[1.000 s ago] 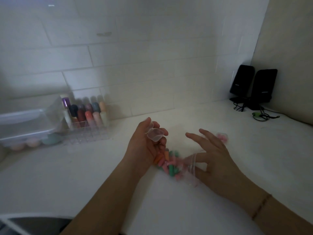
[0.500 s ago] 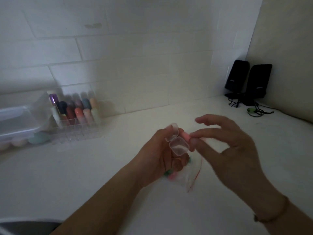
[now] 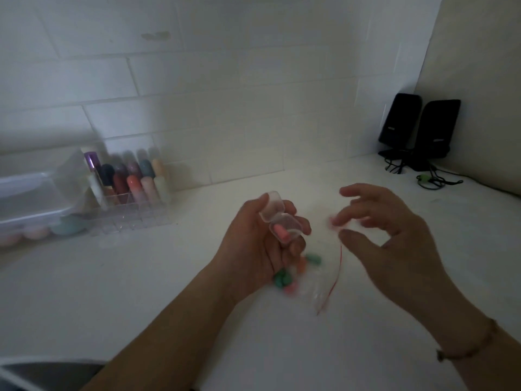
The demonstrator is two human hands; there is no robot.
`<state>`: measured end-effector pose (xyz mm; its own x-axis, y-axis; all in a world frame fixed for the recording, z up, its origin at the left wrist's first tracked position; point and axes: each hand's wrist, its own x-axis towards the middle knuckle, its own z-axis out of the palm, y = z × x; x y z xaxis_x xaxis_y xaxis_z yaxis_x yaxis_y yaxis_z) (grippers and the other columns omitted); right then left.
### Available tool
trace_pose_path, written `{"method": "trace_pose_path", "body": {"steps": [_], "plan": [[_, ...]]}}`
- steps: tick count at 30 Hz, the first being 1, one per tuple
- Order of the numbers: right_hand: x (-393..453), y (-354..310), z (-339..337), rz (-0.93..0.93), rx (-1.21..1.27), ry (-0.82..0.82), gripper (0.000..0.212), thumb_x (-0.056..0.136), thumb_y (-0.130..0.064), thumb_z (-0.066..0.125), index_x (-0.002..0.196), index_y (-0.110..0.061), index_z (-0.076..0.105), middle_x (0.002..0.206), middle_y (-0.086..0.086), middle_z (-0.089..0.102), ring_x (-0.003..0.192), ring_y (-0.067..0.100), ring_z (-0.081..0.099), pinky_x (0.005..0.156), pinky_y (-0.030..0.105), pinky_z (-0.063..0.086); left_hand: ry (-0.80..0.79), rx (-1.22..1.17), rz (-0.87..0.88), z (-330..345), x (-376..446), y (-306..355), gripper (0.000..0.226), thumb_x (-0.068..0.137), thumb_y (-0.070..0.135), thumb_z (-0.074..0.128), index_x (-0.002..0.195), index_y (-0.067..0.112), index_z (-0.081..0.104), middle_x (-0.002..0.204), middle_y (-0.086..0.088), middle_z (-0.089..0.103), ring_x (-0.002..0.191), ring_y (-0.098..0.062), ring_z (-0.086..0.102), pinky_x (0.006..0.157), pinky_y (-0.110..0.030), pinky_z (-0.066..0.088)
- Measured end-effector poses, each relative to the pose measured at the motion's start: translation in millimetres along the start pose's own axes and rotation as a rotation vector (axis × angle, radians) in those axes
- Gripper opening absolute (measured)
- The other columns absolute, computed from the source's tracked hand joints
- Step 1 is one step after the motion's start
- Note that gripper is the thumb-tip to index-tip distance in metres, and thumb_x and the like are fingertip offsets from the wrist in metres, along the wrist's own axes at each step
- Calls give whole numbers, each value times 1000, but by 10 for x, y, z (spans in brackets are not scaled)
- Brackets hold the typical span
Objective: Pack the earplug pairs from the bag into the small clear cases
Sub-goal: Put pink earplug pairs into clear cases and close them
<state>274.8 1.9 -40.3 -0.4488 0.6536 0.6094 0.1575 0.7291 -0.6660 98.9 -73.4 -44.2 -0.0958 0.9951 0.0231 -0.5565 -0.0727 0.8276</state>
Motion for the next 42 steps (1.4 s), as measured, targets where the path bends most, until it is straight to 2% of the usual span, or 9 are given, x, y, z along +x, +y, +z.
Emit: {"method": "trace_pose_path", "body": {"steps": [4, 7, 11, 19, 25, 32, 38, 40, 42], "plan": [[34, 124, -122, 69, -255, -330, 44, 71, -6, 65, 49, -44, 62, 124, -37, 45, 135, 10, 30, 108, 23, 24, 103, -173, 67, -107, 40, 47, 31, 81, 43, 45, 82, 13, 52, 62, -5, 51, 51, -18, 46, 52, -23, 32], [-63, 243, -43, -18, -412, -600, 32, 82, -22, 65, 74, -53, 69, 141, -37, 20, 148, 11, 2, 119, 42, 10, 166, -222, 72, -165, 69, 25, 32, 83, 43, 45, 79, 13, 51, 59, -3, 44, 52, -19, 42, 51, -23, 32], [-163, 296, 193, -4, -441, -597, 20, 87, -45, 59, 101, -58, 64, 149, -29, 0, 148, 15, -12, 120, 43, 5, 199, -235, 25, -184, 93, -16, 34, 87, 45, 42, 79, 12, 49, 60, -2, 40, 54, -19, 36, 55, -27, 27], [-175, 232, 381, -64, -391, -489, 25, 69, -59, 70, 92, -49, 71, 155, -15, 25, 149, 24, 3, 116, 55, 15, 195, -238, 22, -197, 100, -34, 36, 89, 46, 39, 83, 12, 48, 60, -3, 46, 53, -20, 37, 58, -30, 24], [-189, 243, 387, 22, -453, -488, 35, 74, -53, 70, 107, -42, 70, 149, -20, 38, 144, 4, -7, 118, 47, 7, 188, -221, 24, -197, 99, -31, 35, 88, 47, 40, 81, 13, 48, 59, -3, 48, 53, -20, 37, 57, -30, 24], [-211, 187, 407, 56, -409, -548, 29, 73, -57, 70, 101, -47, 69, 150, -27, 29, 146, 5, -8, 119, 41, 2, 187, -160, 35, -174, 108, -48, 35, 83, 46, 45, 82, 12, 52, 63, -6, 54, 51, -21, 41, 57, -30, 25], [-81, 109, 133, 77, -245, -484, 24, 63, -43, 83, 67, -46, 60, 143, -23, 38, 145, 7, 11, 119, 32, 10, 155, -99, 34, -173, 92, -36, 35, 83, 47, 44, 84, 13, 52, 64, -5, 59, 51, -22, 46, 57, -30, 24], [-18, 113, -31, 125, -149, -404, 19, 61, -41, 82, 70, -38, 64, 131, -31, 50, 138, -5, 26, 111, 17, 17, 157, -85, 34, -167, 83, -23, 34, 80, 46, 46, 84, 13, 52, 64, -6, 59, 51, -22, 46, 58, -32, 19], [43, 101, -145, 185, 84, -282, 21, 60, -34, 82, 72, -28, 65, 109, -23, 69, 123, -6, 50, 106, 19, 32, 143, -62, 32, -145, 74, -17, 34, 76, 46, 50, 85, 13, 53, 68, -8, 59, 52, -22, 47, 58, -33, 16]]}}
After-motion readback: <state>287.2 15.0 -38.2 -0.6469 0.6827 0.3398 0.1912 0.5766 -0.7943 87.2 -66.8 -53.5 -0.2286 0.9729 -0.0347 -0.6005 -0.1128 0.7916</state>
